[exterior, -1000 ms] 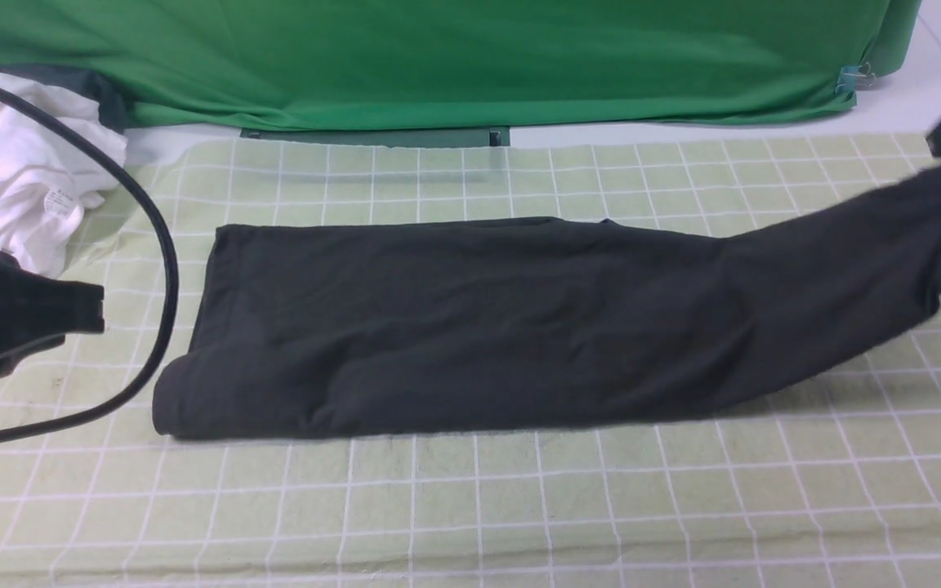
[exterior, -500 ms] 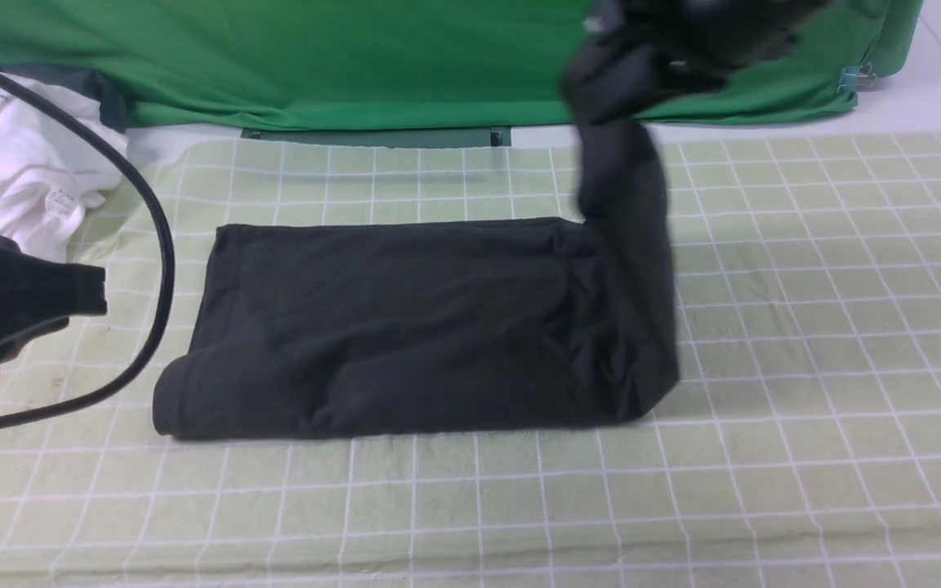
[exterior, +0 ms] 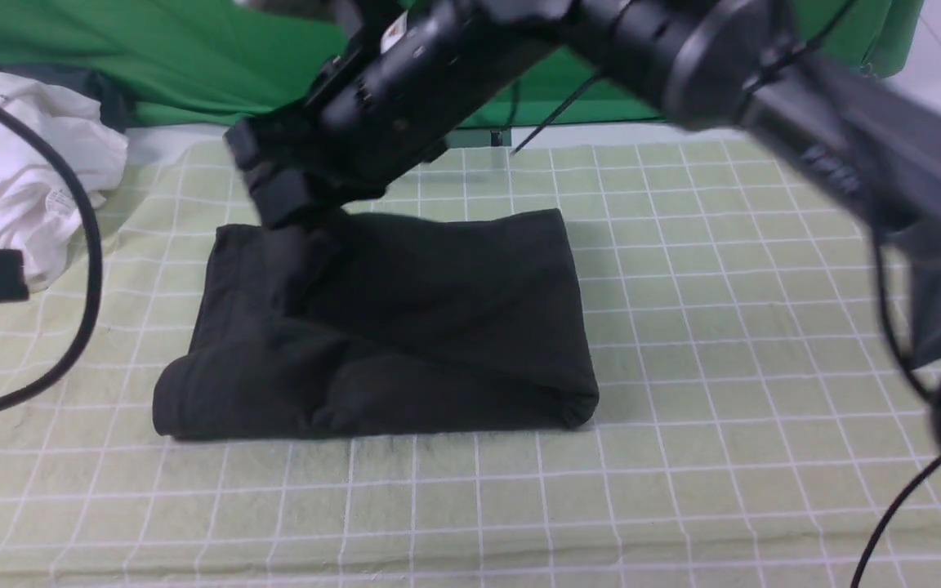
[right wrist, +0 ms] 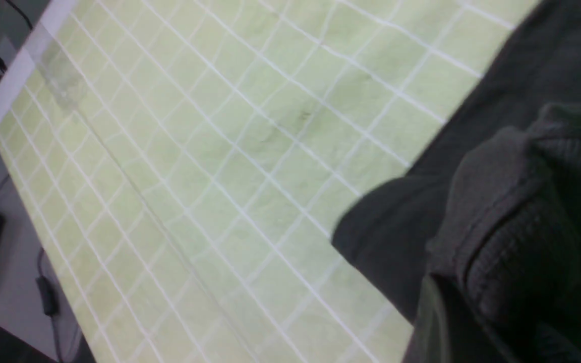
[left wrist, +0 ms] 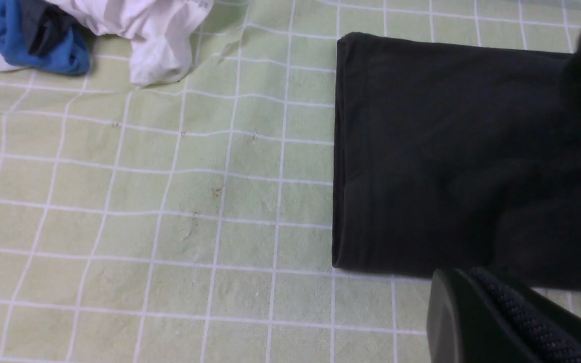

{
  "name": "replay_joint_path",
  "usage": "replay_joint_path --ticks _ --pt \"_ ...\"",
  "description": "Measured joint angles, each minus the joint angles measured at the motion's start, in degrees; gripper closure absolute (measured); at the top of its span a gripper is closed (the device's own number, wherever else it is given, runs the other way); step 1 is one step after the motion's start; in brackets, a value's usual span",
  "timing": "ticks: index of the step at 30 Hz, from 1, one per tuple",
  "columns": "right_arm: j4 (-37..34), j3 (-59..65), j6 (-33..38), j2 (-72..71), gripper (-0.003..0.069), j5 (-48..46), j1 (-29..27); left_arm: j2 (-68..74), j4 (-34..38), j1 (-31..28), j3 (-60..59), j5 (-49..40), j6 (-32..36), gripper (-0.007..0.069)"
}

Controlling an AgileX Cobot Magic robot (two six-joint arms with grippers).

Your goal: Fold a long-sleeved shirt over a green coffee tablecloth.

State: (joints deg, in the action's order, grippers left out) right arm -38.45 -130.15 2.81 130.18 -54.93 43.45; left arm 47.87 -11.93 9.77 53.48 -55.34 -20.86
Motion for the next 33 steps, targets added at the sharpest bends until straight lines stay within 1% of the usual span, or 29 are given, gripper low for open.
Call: replay_joint_path --ticks 5,9,12,13,16,18,19,20,21,22,23,25,26,28,29,30,31,33 --pt "-4.34 -0.66 -0.74 5.88 0.061 6.41 1.33 -1.53 -0.02 0.0 0.0 -2.24 0.0 0.0613" --pt "-6.12 -0.66 -0.9 8.68 0.0586 11.16 1.88 -1.87 -0.02 0.0 0.0 -3.09 0.0 0.0613" --pt "-7.69 -0.66 -2.81 10.69 0.0489 15.39 2.53 -2.22 -0.02 0.0 0.0 -3.85 0.0 0.0613" --pt "-7.79 -0.66 -2.81 10.81 0.0471 15.55 2.53 -2.22 -0.02 0.0 0.0 -3.85 0.0 0.0613" --pt "-8.62 -0.66 -3.85 11.14 0.0305 16.7 2.99 -2.27 -0.02 0.0 0.0 -3.85 0.0 0.0613" --pt "-9.02 -0.7 -3.84 11.01 0.0242 16.28 3.0 -2.27 -0.02 0.0 0.0 -3.85 0.0 0.0613" --pt "-9.03 -0.7 -3.84 10.93 0.0236 16.1 3.0 -2.27 -0.02 0.0 0.0 -3.85 0.0 0.0613" --pt "-9.07 -0.78 -3.15 10.57 0.021 14.9 2.93 -2.27 -0.02 0.0 0.0 -3.85 0.0 0.0613" --pt "-9.07 -1.1 -1.88 10.27 0.0202 13.34 2.84 -2.27 -0.02 0.0 0.0 -3.85 0.0 0.0613" --pt "-8.95 -1.73 0.74 9.51 0.0207 10.13 2.43 -2.27 -0.02 0.0 0.0 -3.85 0.0 0.0613" --pt "-8.73 -2.05 1.85 9.12 0.0216 8.65 2.14 -2.27 -0.02 0.0 0.0 -3.85 0.0 0.0613" --pt "-6.91 -3.54 4.37 7.72 0.0277 3.07 0.61 -1.93 0.15 0.0 0.0 -3.39 0.0 0.0613" --pt "-5.53 -4.28 5.15 7.08 0.0332 0.66 -0.27 -1.51 0.39 0.0 0.0 -3.04 0.0 0.0613" --pt "-2.22 -6.51 6.0 5.42 0.0483 -5.74 -3.09 0.29 1.67 0.0 0.0 -1.62 0.17 0.0613" --pt "-1.14 -7.5 6.3 4.9 0.0541 -8.31 -4.33 1.15 2.26 0.0 0.0 -0.99 0.46 0.0613" --pt "-0.38 -7.94 6.42 4.44 0.0564 -9.41 -4.96 2.12 2.88 0.0 0.0 -0.37 0.75 0.0613" --pt "3.23 -9.11 6.49 2.68 0.0623 -12.3 -7.71 5.22 4.78 0.0 0.0 1.39 2.16 0.0613" --pt "5.62 -9.24 6.49 1.3 0.0644 -13.23 -9.84 8.9 7.1 0.0 0.0 3.81 3.68 0.0613"
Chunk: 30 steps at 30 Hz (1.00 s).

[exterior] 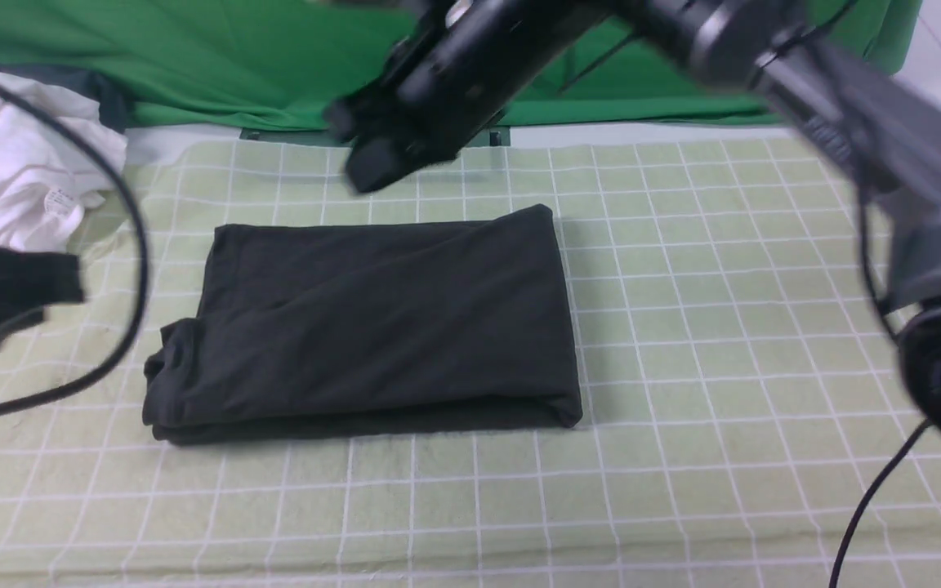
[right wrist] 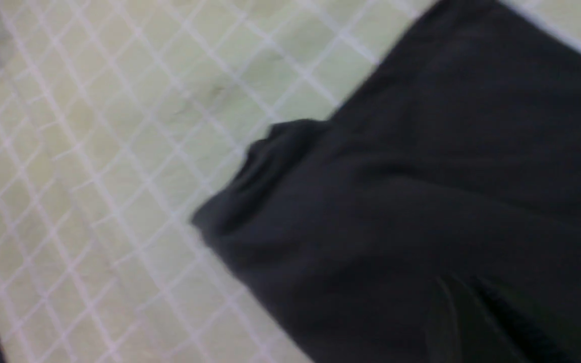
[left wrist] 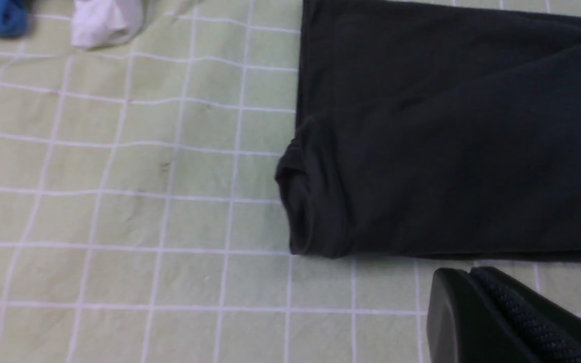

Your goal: Fold a long-sleeved shirt over a green coffee tablecloth.

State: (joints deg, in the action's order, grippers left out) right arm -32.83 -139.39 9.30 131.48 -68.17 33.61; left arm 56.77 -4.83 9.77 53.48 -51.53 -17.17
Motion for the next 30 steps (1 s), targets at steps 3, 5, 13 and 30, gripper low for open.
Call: replay_joint_path --ticks 3,5,13,30 --pt "4.65 1.86 -0.05 -3.56 0.0659 -0.64 -2.42 7.56 3.78 0.0 0.0 4.31 3.0 0.0613" --pt "8.91 5.14 -0.17 -6.59 0.0661 -0.74 -3.11 12.3 4.82 0.0 0.0 6.21 3.76 0.0613" --pt "15.35 25.82 0.04 -13.78 0.0661 -0.85 -3.33 30.45 5.54 -1.82 3.56 11.11 4.14 0.0613" --pt "11.95 45.35 1.96 -8.82 0.0661 13.58 0.64 43.87 4.82 -6.16 5.6 11.58 3.68 0.0613"
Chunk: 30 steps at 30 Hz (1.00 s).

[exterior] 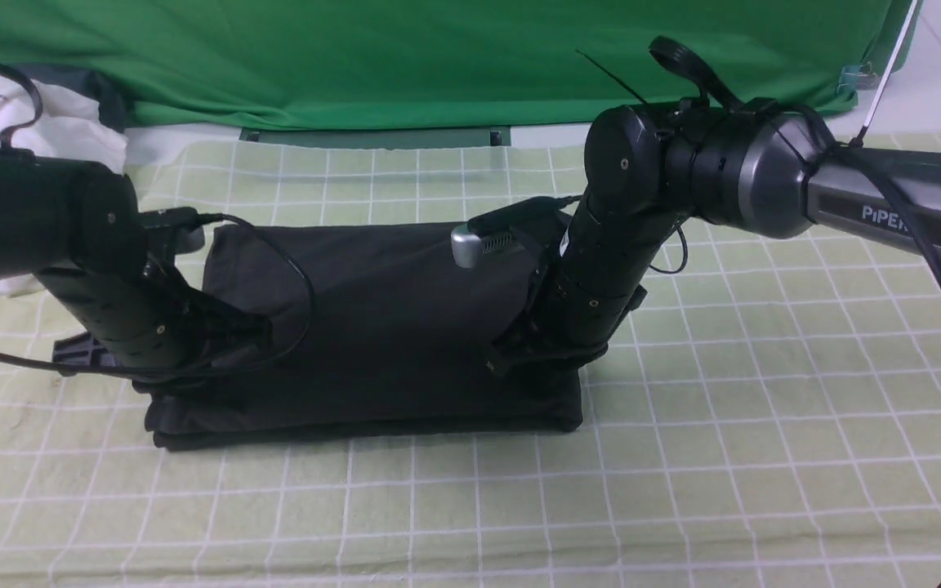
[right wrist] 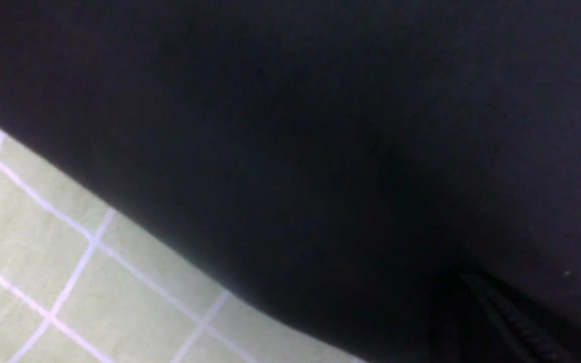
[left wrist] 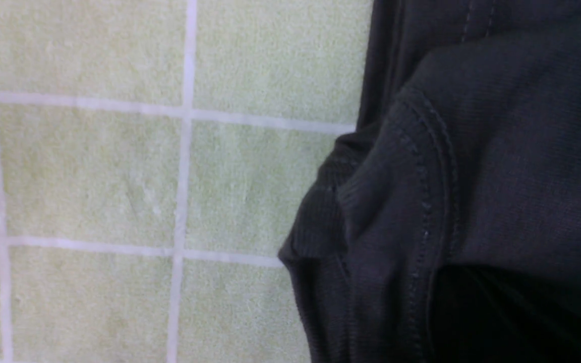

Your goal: Fold a long-sleeved shirt over a green coffee tablecloth.

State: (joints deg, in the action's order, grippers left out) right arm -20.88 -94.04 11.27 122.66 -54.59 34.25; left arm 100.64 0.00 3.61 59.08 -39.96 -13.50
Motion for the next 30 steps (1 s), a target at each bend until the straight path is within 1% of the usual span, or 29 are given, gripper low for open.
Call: replay_joint_path --ticks 6,11,12,13,16,21,22,24,26,28,30 --pt "1.25 0.33 0.99 -6.04 0.0661 -0.88 -1.51 -9.4 0.0 -0.12 0.0 -1.95 0.81 0.0613" --pt "8.05 0.4 -0.34 -20.66 0.0661 -0.33 -2.17 -25.23 -0.35 -0.12 0.0 -5.48 3.75 0.0613" --pt "8.45 0.39 -0.47 -22.0 0.0661 -0.2 -2.17 -26.57 -0.35 -0.12 0.0 -5.64 3.76 0.0613" --pt "9.58 1.36 -0.86 -28.27 0.0661 1.55 -2.17 -31.95 0.0 -0.12 0.0 -6.85 3.94 0.0613" --pt "10.03 3.38 -1.13 -36.17 0.0661 3.81 -2.17 -39.74 0.0 -0.12 0.0 -8.22 4.16 0.0613" --pt "10.92 15.16 -1.47 -56.0 0.0661 14.39 -2.17 -55.83 1.2 -0.12 -1.24 -9.55 5.2 0.0613" --pt "11.36 19.76 -1.59 -60.59 0.0661 17.8 -2.17 -59.73 1.2 -0.12 -2.16 -9.76 5.25 0.0613" --pt "12.22 26.16 -1.65 -67.56 0.066 24.04 -2.17 -66.13 1.38 -0.12 -4.56 -10.06 5.24 0.0613" --pt "12.54 30.55 -1.69 -72.02 0.066 27.45 -2.17 -69.72 1.38 -0.12 -6.34 -10.17 5.24 0.0613" --pt "12.87 39.62 -1.69 -80.7 0.066 37.05 -2.17 -76.33 1.38 -0.12 -10.41 -10.22 5.41 0.0613" --pt "12.95 47.16 -1.71 -87.45 0.066 44.65 -2.17 -80.74 1.45 -0.12 -13.72 -9.94 5.41 0.0613"
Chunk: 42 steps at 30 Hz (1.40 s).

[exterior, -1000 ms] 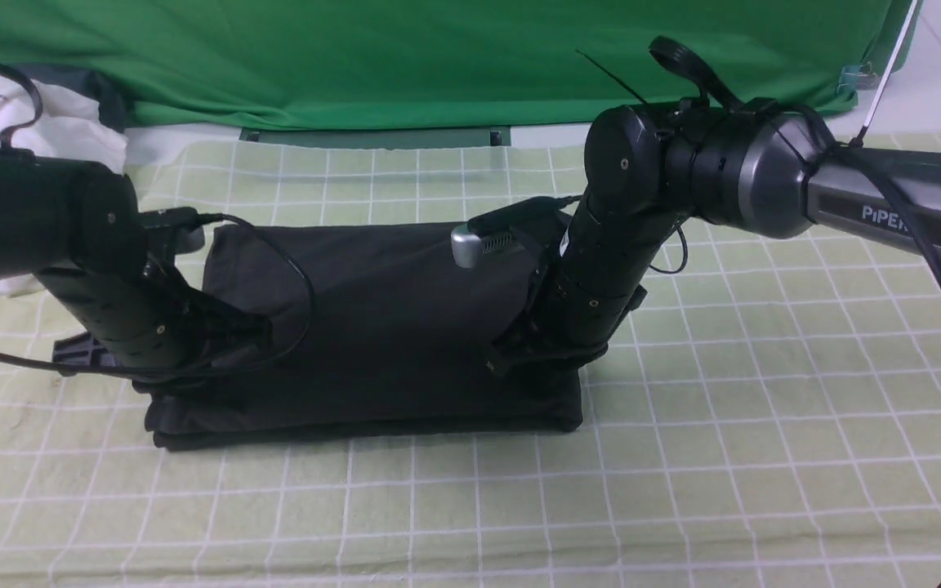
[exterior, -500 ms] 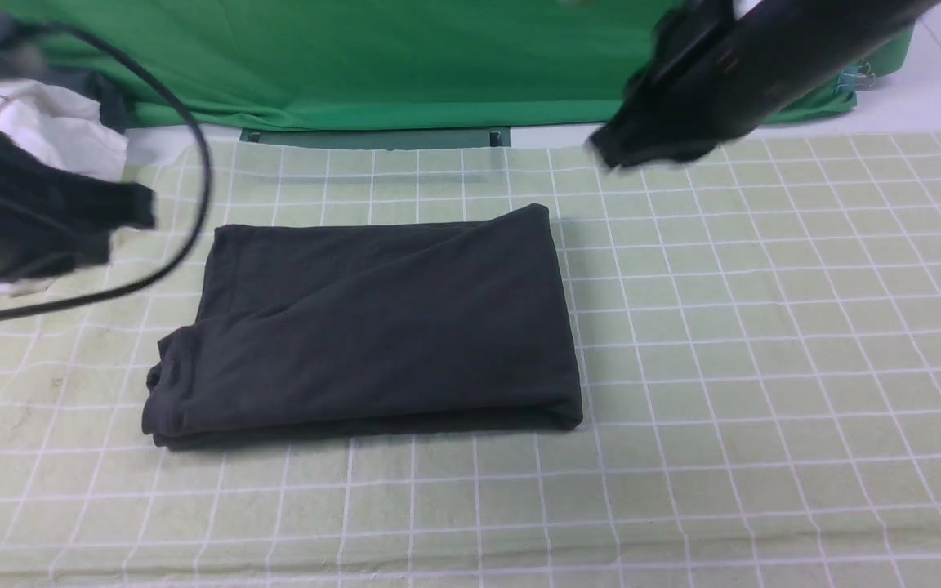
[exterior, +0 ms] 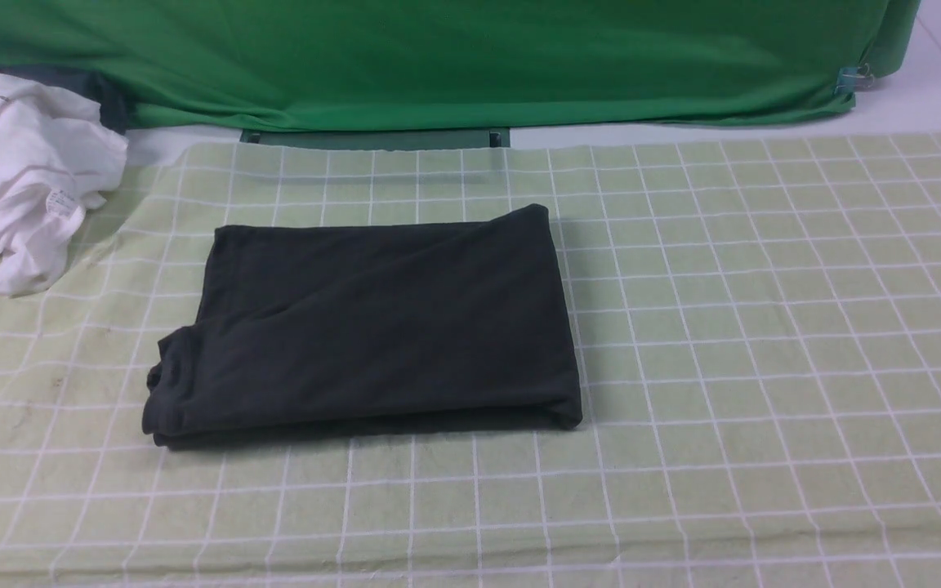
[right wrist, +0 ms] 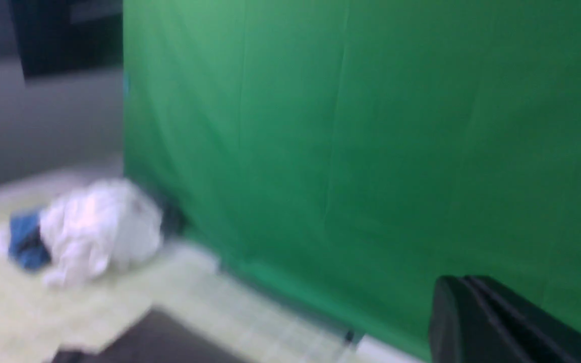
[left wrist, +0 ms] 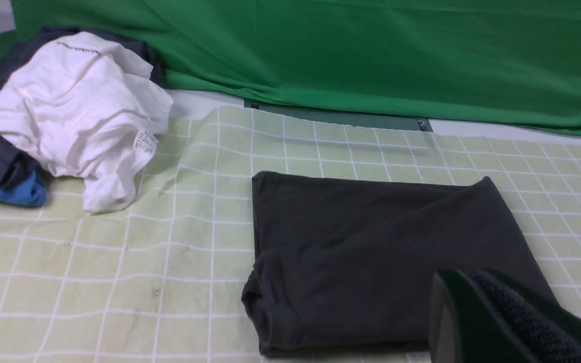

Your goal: Fold a long-sleeved shirt over a green coffee tablecloth.

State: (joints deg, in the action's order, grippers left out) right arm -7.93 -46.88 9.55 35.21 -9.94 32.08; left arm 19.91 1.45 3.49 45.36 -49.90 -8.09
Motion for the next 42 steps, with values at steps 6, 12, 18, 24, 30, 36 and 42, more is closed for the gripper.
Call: replay_joint_path --ticks 6,12,18,24,30,36,42 --pt "0.11 18.15 0.05 -14.62 0.066 16.43 0.0 -9.27 0.13 0.0 -9.16 1.81 0.13 0.0613" --pt "0.23 25.88 0.1 -20.42 0.0618 25.05 0.0 -10.48 0.46 0.0 -13.7 7.89 0.19 0.0613" --pt "0.27 26.0 0.16 -20.85 0.0518 25.98 0.0 -10.48 0.54 0.0 -14.19 13.39 0.19 0.0613" --pt "0.34 26.0 0.0 -20.85 0.0477 25.31 0.0 -10.48 0.54 0.0 -14.19 14.28 0.19 0.0612" --pt "0.41 26.0 0.0 -20.85 0.0463 25.31 0.0 -10.48 0.36 0.0 -14.19 14.42 0.19 0.0612" --pt "0.41 26.0 0.0 -20.85 0.046 25.31 0.0 -10.48 0.36 0.0 -14.19 14.42 0.19 0.0612" --pt "0.41 26.0 -0.02 -20.85 0.0439 25.31 0.0 -10.87 -2.61 -0.23 -15.03 17.2 2.77 0.0612"
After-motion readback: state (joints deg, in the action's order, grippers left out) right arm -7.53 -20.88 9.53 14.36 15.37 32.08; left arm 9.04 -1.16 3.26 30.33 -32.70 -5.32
